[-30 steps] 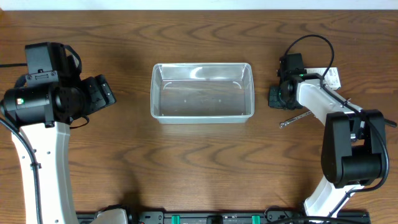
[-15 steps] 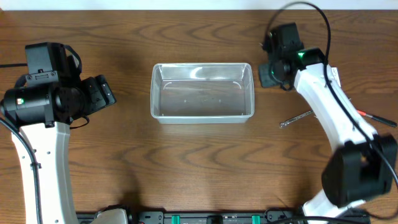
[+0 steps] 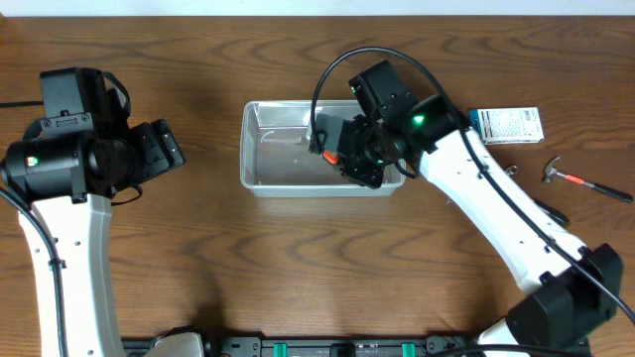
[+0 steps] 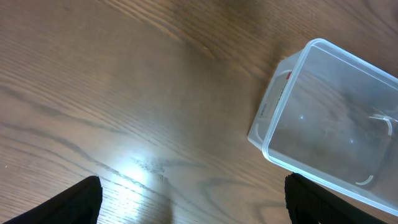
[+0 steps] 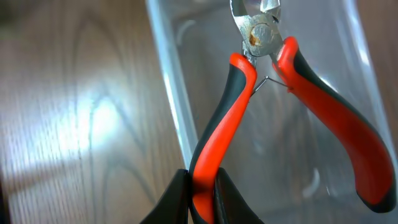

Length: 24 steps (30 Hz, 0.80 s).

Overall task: Pack container
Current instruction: 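Carry the pliers over the container and open the right gripper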

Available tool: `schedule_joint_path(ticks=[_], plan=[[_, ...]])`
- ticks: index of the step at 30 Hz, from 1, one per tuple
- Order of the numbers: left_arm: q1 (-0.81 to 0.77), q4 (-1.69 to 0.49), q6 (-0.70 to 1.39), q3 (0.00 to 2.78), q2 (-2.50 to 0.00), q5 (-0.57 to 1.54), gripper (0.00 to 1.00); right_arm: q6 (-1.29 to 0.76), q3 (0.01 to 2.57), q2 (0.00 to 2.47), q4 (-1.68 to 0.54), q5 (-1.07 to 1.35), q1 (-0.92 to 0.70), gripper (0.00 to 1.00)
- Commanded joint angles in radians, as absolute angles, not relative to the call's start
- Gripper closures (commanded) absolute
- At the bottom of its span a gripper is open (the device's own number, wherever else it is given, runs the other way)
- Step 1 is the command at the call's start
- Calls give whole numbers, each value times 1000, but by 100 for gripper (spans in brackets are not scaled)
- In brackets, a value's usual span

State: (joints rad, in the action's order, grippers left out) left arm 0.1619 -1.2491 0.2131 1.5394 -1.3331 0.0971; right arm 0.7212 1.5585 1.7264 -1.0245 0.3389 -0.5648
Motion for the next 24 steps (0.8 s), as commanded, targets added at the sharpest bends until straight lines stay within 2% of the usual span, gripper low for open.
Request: schedule_joint_path(ticks=[1, 8, 16, 17, 21, 22, 24], plan=[[162, -1249, 222, 1539, -1333, 86, 14, 813, 1555, 1805, -1025, 402, -554, 99], [162, -1250, 222, 1539, -1333, 85, 14, 793, 1555, 1977, -978, 401, -529, 99], [162, -1249, 222, 1539, -1333, 85, 14, 756, 1555, 2055, -927, 401, -521, 99], [162, -1249, 222, 1539, -1333, 85, 14, 756, 1555, 2056, -926, 400, -521, 94], [162, -1250, 222, 1539, -1333, 85, 14, 756, 1556, 2055, -920, 400, -517, 46], [162, -1250, 222, 1539, -1333, 85, 13, 755, 1558, 2055, -920, 400, -516, 43], [162, -1250, 222, 1539, -1333, 85, 14, 725, 1567, 2054, -920, 390, -512, 42]])
